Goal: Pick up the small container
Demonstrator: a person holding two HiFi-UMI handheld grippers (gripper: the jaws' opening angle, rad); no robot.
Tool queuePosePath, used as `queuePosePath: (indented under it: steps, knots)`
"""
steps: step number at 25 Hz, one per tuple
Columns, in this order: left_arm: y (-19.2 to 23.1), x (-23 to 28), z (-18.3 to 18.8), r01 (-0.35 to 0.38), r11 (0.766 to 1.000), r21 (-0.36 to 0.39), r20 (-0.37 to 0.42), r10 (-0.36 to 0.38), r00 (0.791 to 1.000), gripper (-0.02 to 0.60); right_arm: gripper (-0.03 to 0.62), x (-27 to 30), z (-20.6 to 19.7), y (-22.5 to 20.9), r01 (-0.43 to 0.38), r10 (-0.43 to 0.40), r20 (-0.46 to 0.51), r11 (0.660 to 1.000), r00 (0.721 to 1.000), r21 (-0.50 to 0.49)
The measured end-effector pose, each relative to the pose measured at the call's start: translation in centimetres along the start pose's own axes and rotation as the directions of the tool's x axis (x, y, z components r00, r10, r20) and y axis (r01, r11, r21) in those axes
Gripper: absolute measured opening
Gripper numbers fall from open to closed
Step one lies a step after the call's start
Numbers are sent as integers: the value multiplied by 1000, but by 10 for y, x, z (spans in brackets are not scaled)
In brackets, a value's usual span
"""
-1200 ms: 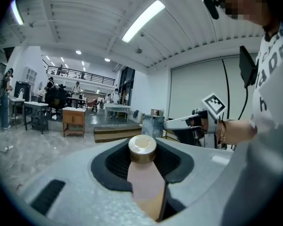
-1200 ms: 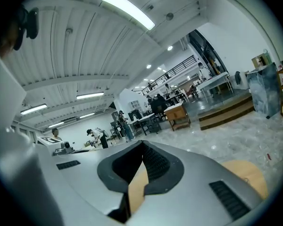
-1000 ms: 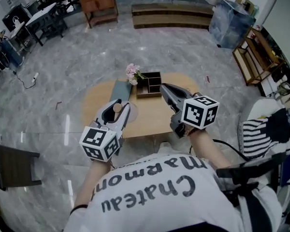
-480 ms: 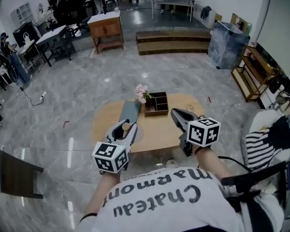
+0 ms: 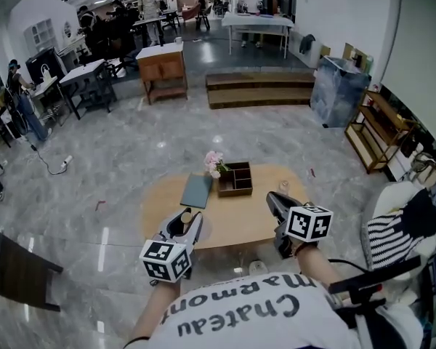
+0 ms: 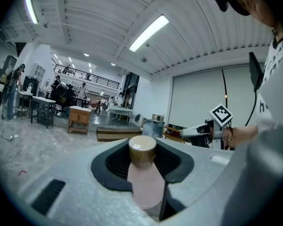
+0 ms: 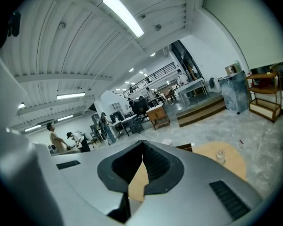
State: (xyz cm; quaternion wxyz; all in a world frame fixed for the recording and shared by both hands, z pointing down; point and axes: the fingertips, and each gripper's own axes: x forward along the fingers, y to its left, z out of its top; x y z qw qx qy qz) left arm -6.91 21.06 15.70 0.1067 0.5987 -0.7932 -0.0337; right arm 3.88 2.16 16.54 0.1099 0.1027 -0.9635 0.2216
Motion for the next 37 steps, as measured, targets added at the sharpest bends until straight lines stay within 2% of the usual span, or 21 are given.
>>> queuePosePath:
  steps: [3, 6, 9, 15, 37]
  knots:
    - [-1, -1, -3, 2, 1000, 4, -7, -2, 1000, 132, 14, -4, -9, 2, 17, -23, -49, 995, 999, -102]
    - [-7, 0, -2, 13, 1000, 2, -5, -13, 1000, 132, 14, -8, -9, 6, 12, -20, -50, 989, 999, -150]
    - [-10, 7, -6, 24, 1000, -3, -15, -24, 1000, 132, 14, -8, -10, 0, 9, -15, -42, 989, 999, -145]
    - [-13, 6, -12, 32, 999, -17, -17, -32, 999, 132, 14, -9, -28, -4, 21, -34, -84, 989, 996, -149]
    - [0, 8, 9, 19, 1000, -7, -8, -19, 1000, 132, 14, 7, -15, -1, 7, -19, -90, 991, 996, -133]
